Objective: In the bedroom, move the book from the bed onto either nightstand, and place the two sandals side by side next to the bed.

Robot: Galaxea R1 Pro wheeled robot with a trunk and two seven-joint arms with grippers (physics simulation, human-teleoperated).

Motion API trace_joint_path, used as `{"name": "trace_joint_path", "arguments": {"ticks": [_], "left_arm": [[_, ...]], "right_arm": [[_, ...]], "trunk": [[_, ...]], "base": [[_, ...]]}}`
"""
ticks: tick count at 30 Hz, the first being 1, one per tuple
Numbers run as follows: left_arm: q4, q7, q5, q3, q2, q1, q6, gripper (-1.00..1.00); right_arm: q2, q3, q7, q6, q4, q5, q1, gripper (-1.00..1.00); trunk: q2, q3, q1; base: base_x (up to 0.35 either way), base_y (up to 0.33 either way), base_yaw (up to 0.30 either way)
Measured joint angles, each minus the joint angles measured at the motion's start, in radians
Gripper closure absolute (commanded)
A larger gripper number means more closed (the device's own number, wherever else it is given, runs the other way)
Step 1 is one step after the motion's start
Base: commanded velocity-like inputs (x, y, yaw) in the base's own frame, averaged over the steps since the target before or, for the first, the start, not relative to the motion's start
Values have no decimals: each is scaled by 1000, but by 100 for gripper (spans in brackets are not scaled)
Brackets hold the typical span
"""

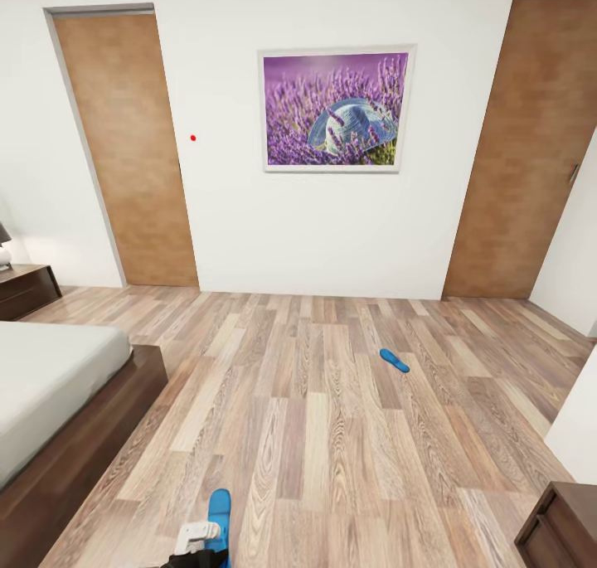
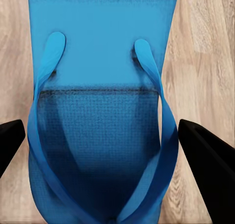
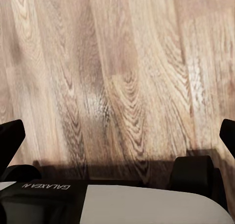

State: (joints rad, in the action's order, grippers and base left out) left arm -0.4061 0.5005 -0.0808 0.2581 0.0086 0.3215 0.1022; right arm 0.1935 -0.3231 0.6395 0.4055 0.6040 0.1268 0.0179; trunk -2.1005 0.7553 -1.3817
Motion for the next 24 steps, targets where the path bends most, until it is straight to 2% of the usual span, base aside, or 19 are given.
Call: {"name": "trace_joint_path", "arguments": {"ticks": [9,14,24], "left_arm": [[10,0,4,4,0,0,-1,100],[12,0,5,5,0,0,-34,100],[37,0,2,1,0,0,-62,100]], "right_arm": [[0,3,0,0,0,-4,0,-100],[0,3,0,0,-3,-6,0,-100],[1,-2,1,0,-64,-1,0,-100]], "trunk": [[0,0,0],[0,0,0],[0,0,0]], "base": [[0,0,0],[0,0,0],[0,0,0]]}}
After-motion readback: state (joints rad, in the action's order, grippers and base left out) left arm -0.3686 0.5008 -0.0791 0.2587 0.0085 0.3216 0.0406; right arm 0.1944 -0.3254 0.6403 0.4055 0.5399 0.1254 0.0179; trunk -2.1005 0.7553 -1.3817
